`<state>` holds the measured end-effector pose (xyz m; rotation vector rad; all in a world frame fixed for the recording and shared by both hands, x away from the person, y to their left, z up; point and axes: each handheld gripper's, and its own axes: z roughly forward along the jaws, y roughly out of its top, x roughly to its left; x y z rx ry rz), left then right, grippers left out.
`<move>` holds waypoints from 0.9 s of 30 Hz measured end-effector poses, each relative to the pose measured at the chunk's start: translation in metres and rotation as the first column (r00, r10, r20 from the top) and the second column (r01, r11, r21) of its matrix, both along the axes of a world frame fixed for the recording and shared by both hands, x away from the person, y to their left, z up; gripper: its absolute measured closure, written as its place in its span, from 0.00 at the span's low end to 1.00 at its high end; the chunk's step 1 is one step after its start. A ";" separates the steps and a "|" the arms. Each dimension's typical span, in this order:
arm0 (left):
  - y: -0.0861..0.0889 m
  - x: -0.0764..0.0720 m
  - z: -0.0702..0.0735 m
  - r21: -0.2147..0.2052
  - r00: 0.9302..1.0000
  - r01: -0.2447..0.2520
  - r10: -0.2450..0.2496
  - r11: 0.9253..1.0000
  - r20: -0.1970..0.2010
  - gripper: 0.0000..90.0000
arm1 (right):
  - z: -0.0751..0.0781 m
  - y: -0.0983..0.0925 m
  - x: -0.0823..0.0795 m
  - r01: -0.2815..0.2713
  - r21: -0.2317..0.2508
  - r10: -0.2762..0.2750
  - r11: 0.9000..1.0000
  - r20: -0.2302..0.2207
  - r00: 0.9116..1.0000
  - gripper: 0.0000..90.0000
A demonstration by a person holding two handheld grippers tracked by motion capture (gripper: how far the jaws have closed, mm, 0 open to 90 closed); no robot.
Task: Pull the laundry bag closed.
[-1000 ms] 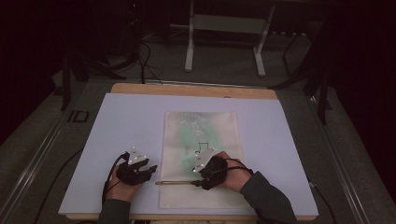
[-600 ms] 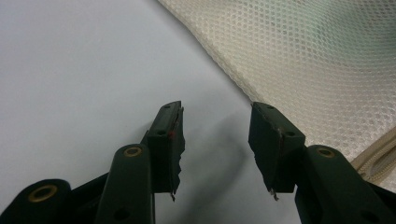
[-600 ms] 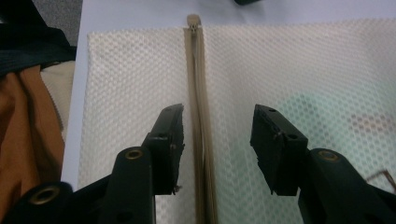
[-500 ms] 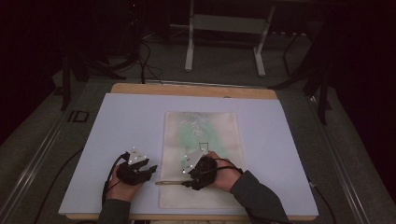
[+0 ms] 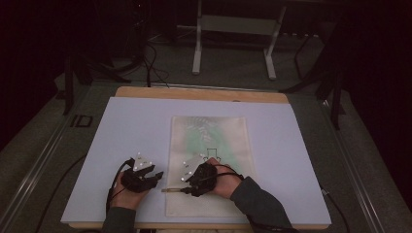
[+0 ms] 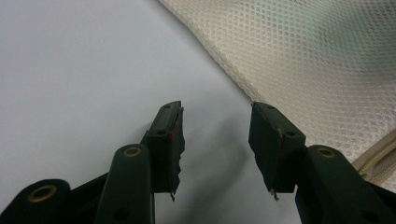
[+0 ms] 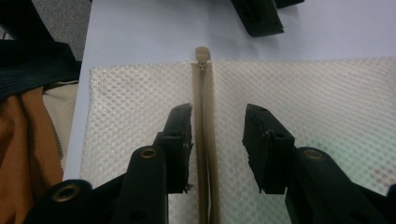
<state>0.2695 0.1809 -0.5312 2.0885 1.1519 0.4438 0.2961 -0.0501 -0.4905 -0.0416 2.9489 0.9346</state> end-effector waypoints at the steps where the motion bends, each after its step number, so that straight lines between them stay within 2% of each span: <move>1: 0.000 0.000 0.000 0.000 1.000 0.000 0.000 1.000 0.000 0.60 | 0.000 0.000 0.000 0.000 0.000 0.000 1.000 0.000 1.000 0.69; 8: 0.001 0.000 0.000 0.000 1.000 -0.002 0.002 1.000 0.003 0.60 | -0.003 0.011 0.000 -0.020 0.004 0.020 1.000 -0.004 1.000 0.76; 27: 0.004 0.000 0.001 -0.009 1.000 -0.026 0.026 1.000 0.012 0.60 | -0.012 0.039 -0.003 -0.052 0.009 0.052 0.999 -0.022 0.998 0.84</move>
